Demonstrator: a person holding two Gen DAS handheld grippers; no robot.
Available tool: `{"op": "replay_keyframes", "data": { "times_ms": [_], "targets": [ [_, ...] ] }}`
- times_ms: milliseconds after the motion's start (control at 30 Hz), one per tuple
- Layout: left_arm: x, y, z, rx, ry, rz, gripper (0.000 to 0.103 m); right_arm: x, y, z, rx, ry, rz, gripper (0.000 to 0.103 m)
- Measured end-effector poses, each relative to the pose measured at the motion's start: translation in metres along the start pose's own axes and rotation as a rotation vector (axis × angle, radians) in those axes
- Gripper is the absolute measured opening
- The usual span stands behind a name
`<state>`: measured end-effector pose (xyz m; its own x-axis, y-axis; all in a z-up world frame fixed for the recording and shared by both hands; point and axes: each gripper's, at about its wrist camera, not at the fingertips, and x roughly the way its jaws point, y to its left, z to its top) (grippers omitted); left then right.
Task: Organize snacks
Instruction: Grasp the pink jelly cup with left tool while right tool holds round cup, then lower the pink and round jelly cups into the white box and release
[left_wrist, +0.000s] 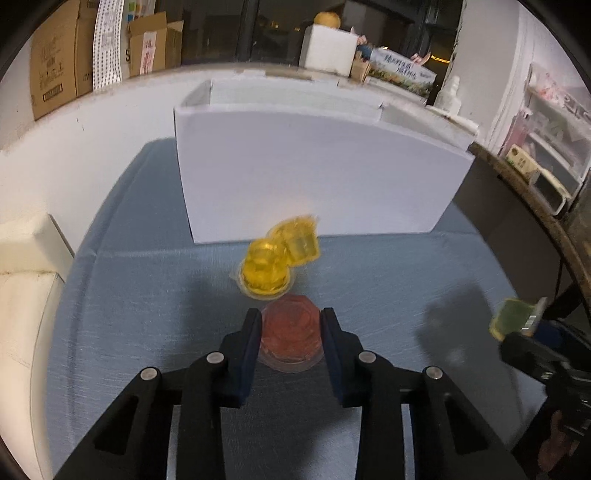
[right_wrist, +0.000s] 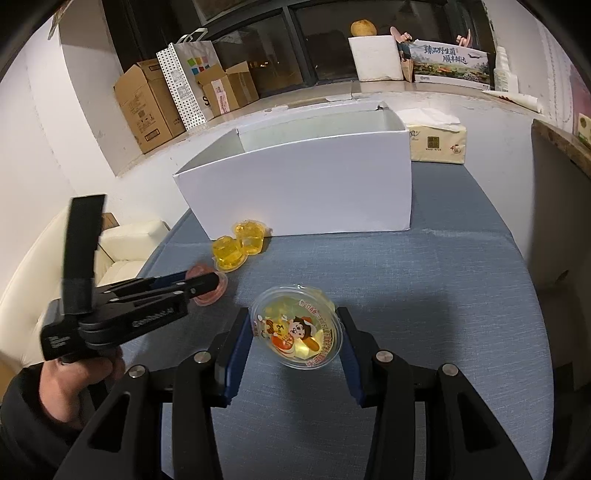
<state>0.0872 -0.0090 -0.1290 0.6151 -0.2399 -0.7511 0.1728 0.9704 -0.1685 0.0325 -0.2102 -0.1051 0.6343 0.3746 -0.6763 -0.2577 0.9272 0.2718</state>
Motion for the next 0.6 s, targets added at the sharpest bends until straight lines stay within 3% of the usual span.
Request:
{"op": "replay_keyframes", "data": {
  "times_ms": [200,367,467,600],
  "targets": [
    [-0.048,-0.014,0.032,0.040,-0.123,-0.035,0.036,-0.012,-0.002,0.026,0.007,-0.039,0.026,0.049],
    [-0.069,-0.015,0.089,0.070,-0.218,-0.040,0.036,-0.024,-0.001,0.091,-0.033,-0.128,0.026,0.049],
    [-0.062,-0.014,0.129,0.085,-0.231,-0.040,0.036,-0.016,-0.004,0.135,-0.048,-0.155,0.023,0.049],
    [-0.038,-0.015,0.160,0.108,-0.218,-0.025,0.036,0.013,-0.016,0.178,-0.045,-0.127,-0.002,0.049]
  ]
}}
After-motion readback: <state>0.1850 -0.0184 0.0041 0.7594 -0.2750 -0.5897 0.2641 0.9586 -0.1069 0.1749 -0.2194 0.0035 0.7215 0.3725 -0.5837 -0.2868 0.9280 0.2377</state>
